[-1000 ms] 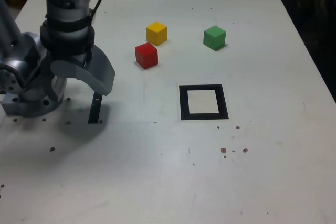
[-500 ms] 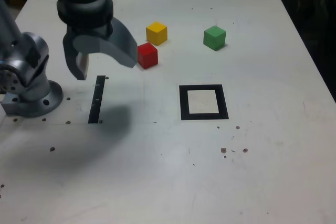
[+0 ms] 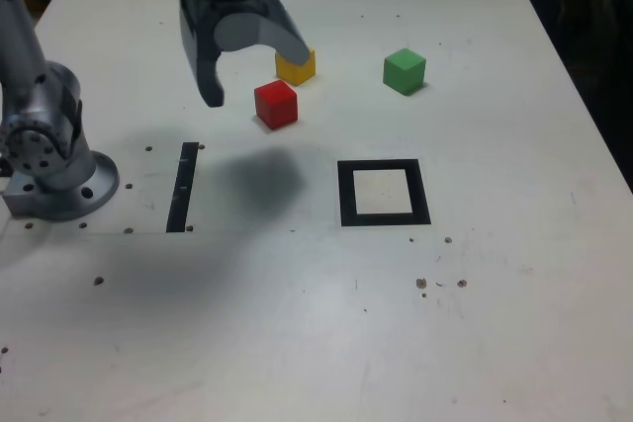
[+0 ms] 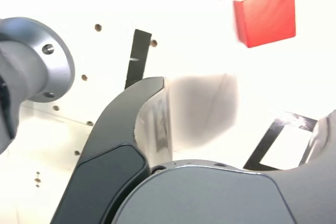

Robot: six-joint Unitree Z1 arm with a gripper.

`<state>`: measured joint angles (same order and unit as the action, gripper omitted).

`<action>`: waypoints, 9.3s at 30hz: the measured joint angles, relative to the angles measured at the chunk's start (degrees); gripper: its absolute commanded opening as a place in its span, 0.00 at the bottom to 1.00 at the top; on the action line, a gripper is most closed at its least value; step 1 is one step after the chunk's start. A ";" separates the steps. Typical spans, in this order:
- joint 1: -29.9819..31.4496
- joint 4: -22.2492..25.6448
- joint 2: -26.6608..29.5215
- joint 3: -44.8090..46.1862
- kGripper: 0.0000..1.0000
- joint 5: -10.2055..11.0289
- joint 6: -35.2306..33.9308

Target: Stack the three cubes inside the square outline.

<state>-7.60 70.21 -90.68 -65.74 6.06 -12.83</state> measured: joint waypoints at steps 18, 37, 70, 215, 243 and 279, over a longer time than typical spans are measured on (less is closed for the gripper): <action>-7.22 -4.46 -10.89 -1.20 0.94 2.12 5.56; -11.58 -12.37 -16.39 1.25 0.92 1.01 10.57; -13.68 -13.60 -19.37 -1.67 0.23 0.44 10.84; -30.76 -6.26 -28.39 -17.00 0.80 -1.30 12.85; -30.67 -4.03 -30.24 -19.92 0.27 -1.47 14.21; 18.13 7.01 -22.85 -28.20 0.27 -4.81 9.18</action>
<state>10.53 77.22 -113.53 -93.94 1.25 -3.65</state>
